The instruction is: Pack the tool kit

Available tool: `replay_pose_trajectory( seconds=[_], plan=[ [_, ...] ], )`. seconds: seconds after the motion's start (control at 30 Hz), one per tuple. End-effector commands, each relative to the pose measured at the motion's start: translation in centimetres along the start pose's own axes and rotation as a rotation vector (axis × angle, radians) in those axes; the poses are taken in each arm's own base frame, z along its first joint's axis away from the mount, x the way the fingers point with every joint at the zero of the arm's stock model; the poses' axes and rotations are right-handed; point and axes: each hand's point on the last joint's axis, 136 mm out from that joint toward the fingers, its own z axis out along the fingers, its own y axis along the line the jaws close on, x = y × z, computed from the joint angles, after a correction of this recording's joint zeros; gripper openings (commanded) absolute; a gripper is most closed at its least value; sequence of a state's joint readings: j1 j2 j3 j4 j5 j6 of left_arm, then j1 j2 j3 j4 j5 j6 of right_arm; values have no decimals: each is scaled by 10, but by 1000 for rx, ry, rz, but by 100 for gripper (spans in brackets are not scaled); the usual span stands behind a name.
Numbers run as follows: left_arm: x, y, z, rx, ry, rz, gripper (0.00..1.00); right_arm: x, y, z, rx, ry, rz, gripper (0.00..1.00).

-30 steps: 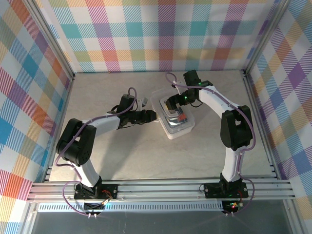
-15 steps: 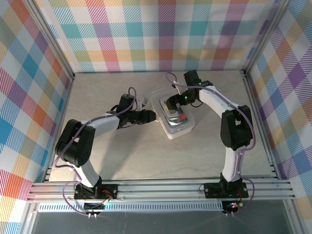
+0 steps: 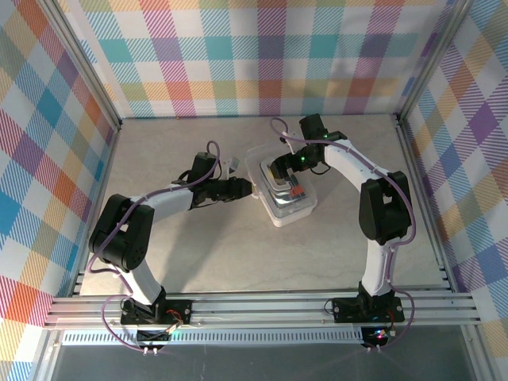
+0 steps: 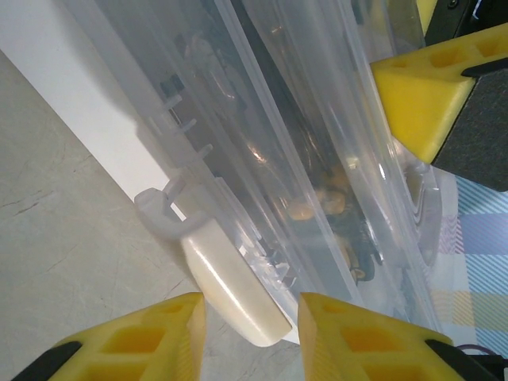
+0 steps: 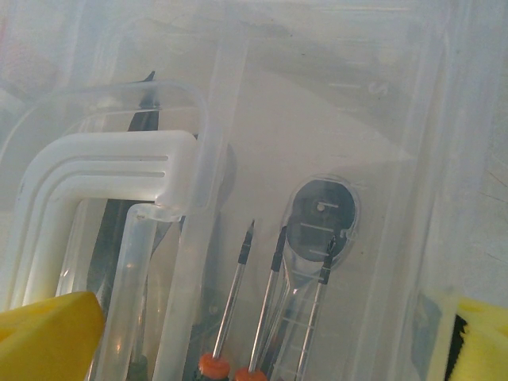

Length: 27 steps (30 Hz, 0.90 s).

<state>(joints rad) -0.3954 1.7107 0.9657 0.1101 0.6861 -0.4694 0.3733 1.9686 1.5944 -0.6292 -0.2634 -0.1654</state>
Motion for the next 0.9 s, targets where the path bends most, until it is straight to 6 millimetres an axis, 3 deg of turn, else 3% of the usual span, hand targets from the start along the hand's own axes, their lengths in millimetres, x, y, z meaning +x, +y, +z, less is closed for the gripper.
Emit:
replay_pose_trajectory(
  seconds=[0.0,0.87],
  plan=[
    [-6,-11,-8,48,-24,13,34,95,8,46,-40,341,48,99],
    [-10,-9,0,126,-56,-19,25,99,9,47,-56,357,53,99]
  ],
)
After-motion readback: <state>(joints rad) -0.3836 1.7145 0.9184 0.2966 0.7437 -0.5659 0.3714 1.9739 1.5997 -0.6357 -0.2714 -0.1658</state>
